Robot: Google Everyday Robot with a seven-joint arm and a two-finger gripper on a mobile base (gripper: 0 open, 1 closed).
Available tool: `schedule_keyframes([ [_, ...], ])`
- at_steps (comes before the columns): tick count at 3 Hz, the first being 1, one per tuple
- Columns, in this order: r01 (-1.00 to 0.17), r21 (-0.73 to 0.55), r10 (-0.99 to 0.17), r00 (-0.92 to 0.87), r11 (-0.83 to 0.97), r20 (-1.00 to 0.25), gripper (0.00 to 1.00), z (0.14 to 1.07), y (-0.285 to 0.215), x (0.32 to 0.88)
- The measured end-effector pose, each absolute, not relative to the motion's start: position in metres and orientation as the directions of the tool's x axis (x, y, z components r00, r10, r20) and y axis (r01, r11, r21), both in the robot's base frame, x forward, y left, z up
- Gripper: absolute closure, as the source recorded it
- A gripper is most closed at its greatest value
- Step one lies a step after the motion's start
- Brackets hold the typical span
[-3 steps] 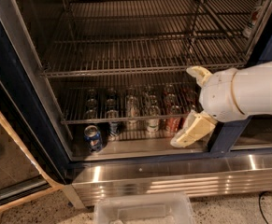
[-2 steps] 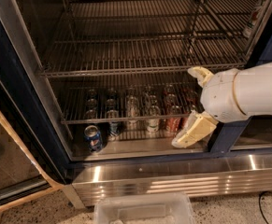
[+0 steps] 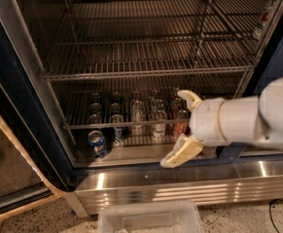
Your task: Pick pepsi can from bottom shelf of fridge
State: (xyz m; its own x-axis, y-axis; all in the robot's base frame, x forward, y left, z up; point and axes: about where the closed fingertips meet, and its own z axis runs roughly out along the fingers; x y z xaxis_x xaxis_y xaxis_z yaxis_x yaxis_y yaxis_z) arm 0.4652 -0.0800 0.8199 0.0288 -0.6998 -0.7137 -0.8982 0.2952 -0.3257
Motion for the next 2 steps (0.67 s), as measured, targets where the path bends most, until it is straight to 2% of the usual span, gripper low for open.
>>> schedule_keyframes([
  [1, -0.875, -0.295, -0.552, 0.039, 0.383, -0.833, 0.00, 0.785, -0.053, 0.480],
  [2, -0.879, -0.301, -0.501, 0.083, 0.371, -0.861, 0.00, 0.784, -0.025, 0.485],
])
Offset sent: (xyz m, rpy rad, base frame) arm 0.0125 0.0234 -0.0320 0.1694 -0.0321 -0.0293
